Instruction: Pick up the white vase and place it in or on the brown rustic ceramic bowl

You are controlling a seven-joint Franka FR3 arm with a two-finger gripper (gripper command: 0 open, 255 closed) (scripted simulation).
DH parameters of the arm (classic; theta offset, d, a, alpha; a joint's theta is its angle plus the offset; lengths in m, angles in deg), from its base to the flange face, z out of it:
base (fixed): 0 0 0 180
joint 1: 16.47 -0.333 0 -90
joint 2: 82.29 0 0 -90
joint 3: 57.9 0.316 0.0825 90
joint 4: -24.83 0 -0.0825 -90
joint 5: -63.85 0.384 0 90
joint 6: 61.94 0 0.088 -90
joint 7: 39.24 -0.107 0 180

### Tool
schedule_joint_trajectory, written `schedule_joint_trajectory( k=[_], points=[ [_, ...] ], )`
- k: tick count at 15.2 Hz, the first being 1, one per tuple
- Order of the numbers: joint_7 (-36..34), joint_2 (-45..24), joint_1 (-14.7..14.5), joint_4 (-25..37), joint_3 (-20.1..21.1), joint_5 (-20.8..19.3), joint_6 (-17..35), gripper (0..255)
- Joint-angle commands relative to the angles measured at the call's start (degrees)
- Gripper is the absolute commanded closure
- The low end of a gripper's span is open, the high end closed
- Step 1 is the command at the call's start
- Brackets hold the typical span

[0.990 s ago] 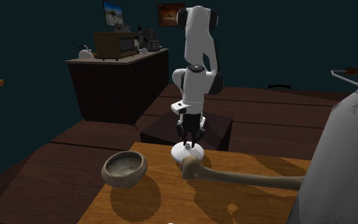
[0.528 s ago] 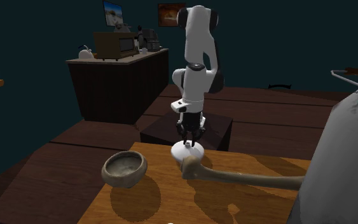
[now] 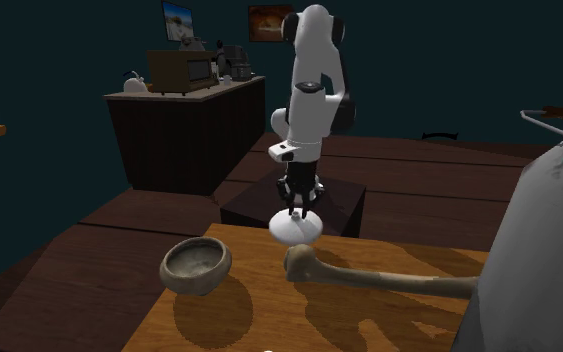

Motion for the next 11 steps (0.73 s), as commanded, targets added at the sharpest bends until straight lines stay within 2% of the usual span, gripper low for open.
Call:
schedule_joint_trajectory(
  k=[1,11],
  points=[
    [0.4,1.3,-0.2,0.6,-0.3,0.4,-1.9,255],
    [1.7,6.5,-0.7,4.7,-1.5,1.4,-11.0,255]
  ],
)
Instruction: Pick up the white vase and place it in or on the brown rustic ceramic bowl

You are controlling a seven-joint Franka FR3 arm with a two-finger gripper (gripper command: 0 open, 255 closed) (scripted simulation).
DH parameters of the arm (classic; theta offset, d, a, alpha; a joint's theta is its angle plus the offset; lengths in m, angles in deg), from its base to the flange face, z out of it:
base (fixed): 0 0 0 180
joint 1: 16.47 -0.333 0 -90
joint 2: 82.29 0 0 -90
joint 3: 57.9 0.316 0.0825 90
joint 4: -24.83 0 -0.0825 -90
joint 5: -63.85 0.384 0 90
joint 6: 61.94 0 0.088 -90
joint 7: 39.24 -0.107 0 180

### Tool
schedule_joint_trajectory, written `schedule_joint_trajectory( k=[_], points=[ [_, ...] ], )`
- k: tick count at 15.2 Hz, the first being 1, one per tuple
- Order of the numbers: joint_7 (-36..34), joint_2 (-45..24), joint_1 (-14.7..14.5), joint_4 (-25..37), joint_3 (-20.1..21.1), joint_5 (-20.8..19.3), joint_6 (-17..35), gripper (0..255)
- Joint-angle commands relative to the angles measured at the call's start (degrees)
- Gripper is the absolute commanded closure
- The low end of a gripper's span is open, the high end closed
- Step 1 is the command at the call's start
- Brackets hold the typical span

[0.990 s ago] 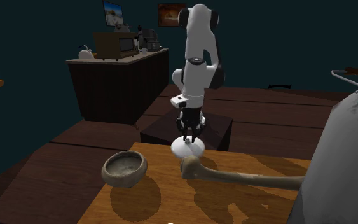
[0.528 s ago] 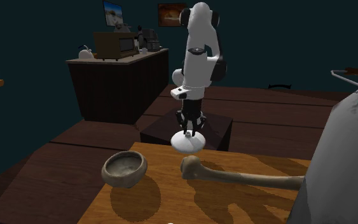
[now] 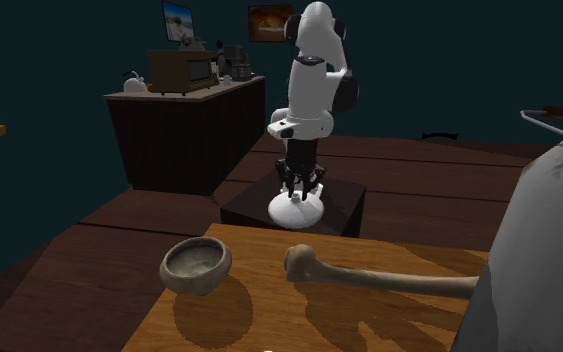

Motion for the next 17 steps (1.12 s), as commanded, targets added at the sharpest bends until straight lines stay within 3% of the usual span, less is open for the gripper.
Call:
schedule_joint_trajectory(
  k=[1,12,17],
  points=[
    [0.0,0.7,-0.1,1.3,-0.1,0.1,-2.0,255],
    [0.7,4.1,-0.2,6.9,-1.2,0.3,-10.8,255],
    [5.0,-3.1,3.2,14.0,-4.3,-2.8,-11.0,255]
  ],
)
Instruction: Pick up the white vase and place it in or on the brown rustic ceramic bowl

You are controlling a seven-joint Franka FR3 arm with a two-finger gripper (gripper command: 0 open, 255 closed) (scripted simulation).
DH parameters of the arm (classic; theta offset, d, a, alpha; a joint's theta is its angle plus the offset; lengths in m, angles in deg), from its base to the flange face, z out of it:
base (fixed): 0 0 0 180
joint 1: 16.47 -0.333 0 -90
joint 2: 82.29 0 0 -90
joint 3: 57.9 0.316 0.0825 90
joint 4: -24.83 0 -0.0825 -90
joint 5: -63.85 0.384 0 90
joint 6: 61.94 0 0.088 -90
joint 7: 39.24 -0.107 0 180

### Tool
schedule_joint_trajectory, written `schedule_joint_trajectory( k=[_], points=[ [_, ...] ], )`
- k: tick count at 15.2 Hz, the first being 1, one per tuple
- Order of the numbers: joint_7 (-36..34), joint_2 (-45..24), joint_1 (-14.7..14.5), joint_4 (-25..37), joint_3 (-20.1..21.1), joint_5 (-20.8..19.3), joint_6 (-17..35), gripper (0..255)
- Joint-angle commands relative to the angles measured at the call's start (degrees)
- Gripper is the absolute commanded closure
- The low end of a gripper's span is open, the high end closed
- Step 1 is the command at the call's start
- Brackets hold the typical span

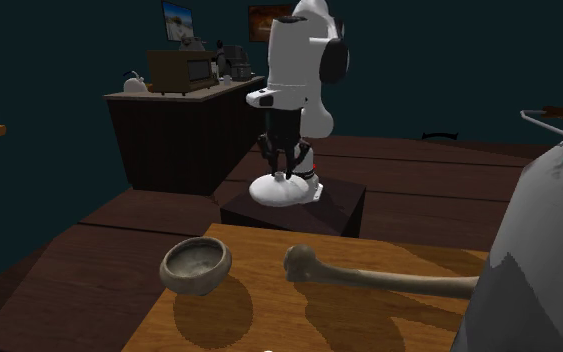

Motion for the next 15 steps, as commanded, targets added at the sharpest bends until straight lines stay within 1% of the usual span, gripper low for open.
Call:
schedule_joint_trajectory(
  k=[1,8,15],
  points=[
    [1.5,-3.2,1.2,3.0,-1.0,-1.1,0.2,255],
    [6.7,-14.2,4.5,16.0,-4.5,-4.0,-1.9,255],
    [11.5,-26.5,7.1,32.7,-7.1,-5.6,-6.1,255]
  ],
)
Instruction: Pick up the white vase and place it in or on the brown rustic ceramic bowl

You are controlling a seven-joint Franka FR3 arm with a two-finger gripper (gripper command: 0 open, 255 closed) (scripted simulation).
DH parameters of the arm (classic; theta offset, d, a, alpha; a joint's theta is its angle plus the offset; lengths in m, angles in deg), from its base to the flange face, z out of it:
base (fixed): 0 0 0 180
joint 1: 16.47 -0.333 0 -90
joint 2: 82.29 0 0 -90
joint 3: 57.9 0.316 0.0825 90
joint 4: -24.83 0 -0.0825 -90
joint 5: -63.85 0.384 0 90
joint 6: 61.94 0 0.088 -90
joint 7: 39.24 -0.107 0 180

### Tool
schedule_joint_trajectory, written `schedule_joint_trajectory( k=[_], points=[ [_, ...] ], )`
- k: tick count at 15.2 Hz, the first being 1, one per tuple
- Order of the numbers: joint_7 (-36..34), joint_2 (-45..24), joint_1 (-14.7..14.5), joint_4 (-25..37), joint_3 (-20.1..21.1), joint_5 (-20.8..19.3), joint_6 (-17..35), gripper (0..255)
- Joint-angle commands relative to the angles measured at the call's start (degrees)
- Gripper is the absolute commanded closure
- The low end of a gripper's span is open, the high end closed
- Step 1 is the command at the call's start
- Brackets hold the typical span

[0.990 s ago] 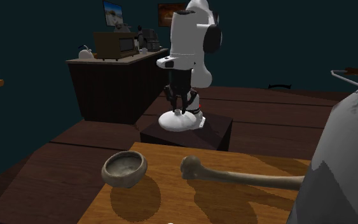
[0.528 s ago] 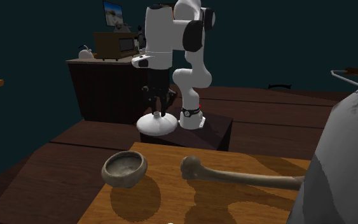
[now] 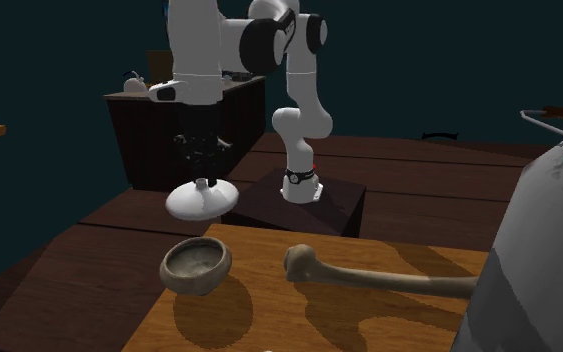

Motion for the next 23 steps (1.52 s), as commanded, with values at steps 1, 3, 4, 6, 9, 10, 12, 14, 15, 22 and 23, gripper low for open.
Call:
schedule_joint_trajectory(
  k=[1,3,4,6,9,10,12,14,15,22,23],
  points=[
    [1.4,-3.7,0.7,5.2,-0.7,-0.3,-1.4,255],
    [1.3,-3.8,0.7,3.9,-0.7,-0.4,0.0,255],
    [1.3,-3.9,0.7,3.2,-0.7,-0.4,0.8,255],
    [1.2,-4.2,0.7,2.0,-0.7,-0.5,2.2,255],
    [1.1,-4.7,0.7,0.3,-0.7,-0.6,4.4,255],
    [1.0,-4.9,0.7,-0.2,-0.7,-0.6,5.2,255],
    [0.9,-5.3,0.7,-1.3,-0.7,-0.7,6.6,255],
    [0.8,-5.7,0.7,-2.3,-0.8,-0.8,8.0,255],
    [0.7,-5.9,0.7,-2.8,-0.8,-0.9,8.7,255],
    [0.3,-7.9,0.7,-5.7,-0.9,-1.3,13.6,255],
    [0.3,-7.9,0.7,-5.7,-0.9,-1.3,13.6,255]
  ],
)
